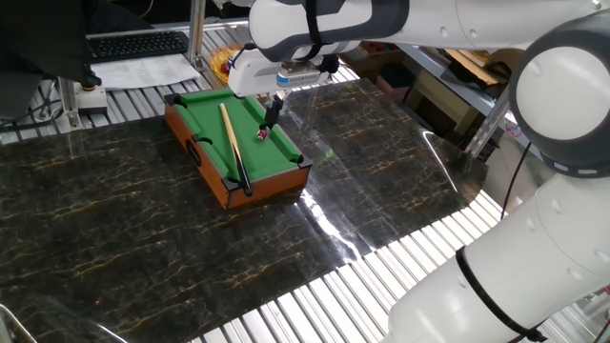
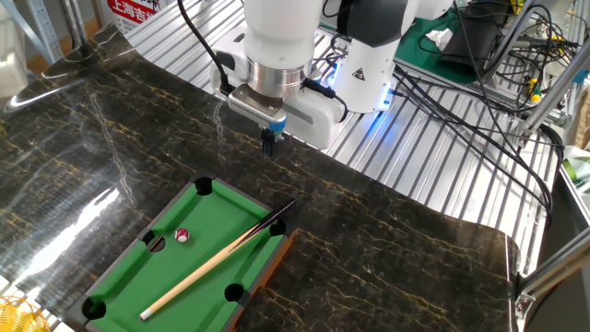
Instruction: Hit the pool ball
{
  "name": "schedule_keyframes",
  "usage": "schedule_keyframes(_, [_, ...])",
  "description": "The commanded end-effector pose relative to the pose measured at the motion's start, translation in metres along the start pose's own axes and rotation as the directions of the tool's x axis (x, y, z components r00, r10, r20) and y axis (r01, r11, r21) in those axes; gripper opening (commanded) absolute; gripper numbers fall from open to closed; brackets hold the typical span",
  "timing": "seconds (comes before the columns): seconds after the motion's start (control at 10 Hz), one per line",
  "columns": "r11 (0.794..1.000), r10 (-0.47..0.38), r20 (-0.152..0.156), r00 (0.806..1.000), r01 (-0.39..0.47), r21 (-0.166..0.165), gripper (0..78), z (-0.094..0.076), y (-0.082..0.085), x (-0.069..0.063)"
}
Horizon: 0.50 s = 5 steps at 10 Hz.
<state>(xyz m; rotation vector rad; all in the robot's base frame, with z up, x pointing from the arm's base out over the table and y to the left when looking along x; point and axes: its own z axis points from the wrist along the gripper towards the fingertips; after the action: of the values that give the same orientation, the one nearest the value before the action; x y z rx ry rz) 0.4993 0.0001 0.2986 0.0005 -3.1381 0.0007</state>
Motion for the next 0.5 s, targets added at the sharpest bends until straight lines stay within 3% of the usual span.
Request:
schedule_keyframes(0.1, [1.0,-0.015,-0.07,0.997,0.016,0.015,0.0,-0.0002,0.0,-0.0001])
schedule_keyframes(0.5, [1.0,-0.01,-0.075,0.997,0.011,0.013,0.0,0.0,0.0,-0.0002])
